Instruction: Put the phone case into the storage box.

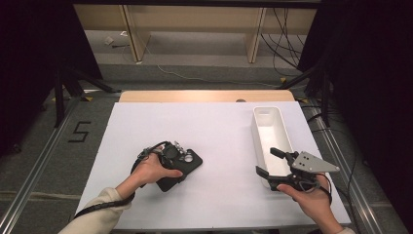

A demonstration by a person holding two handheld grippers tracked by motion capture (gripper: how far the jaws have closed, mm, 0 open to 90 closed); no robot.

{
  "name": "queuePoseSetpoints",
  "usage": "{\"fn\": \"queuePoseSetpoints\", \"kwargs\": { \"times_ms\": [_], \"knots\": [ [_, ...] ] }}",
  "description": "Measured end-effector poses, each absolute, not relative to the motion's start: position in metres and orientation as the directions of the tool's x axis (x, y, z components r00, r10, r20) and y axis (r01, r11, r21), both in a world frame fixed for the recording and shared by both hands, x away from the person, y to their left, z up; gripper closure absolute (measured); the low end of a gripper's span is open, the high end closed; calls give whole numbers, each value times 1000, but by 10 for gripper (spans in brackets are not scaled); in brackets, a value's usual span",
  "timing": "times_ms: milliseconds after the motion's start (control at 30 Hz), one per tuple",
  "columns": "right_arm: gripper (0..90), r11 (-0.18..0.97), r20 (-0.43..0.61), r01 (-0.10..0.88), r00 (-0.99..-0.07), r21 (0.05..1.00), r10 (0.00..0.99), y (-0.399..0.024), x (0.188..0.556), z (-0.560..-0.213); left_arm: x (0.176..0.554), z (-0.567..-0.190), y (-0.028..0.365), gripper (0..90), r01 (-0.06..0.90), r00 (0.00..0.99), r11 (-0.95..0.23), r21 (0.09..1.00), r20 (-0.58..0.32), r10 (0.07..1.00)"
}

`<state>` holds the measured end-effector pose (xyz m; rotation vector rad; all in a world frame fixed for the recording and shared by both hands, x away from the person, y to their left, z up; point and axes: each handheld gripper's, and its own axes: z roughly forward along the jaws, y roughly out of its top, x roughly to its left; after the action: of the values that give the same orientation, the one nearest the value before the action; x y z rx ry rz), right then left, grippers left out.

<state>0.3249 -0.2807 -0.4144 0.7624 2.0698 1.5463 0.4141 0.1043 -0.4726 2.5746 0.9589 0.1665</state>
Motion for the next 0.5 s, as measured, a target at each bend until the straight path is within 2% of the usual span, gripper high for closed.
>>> {"fn": "queuePoseSetpoints", "kwargs": {
  "times_ms": [167,500],
  "knots": [
    [205,220,-24,164,-748,962,663,-281,325,-414,413,-468,105,159,597,755,-675,434,-19,656],
    [200,215,-22,165,-745,963,667,-280,325,-414,409,-457,107,160,565,731,-599,568,-7,682]
  ]
}}
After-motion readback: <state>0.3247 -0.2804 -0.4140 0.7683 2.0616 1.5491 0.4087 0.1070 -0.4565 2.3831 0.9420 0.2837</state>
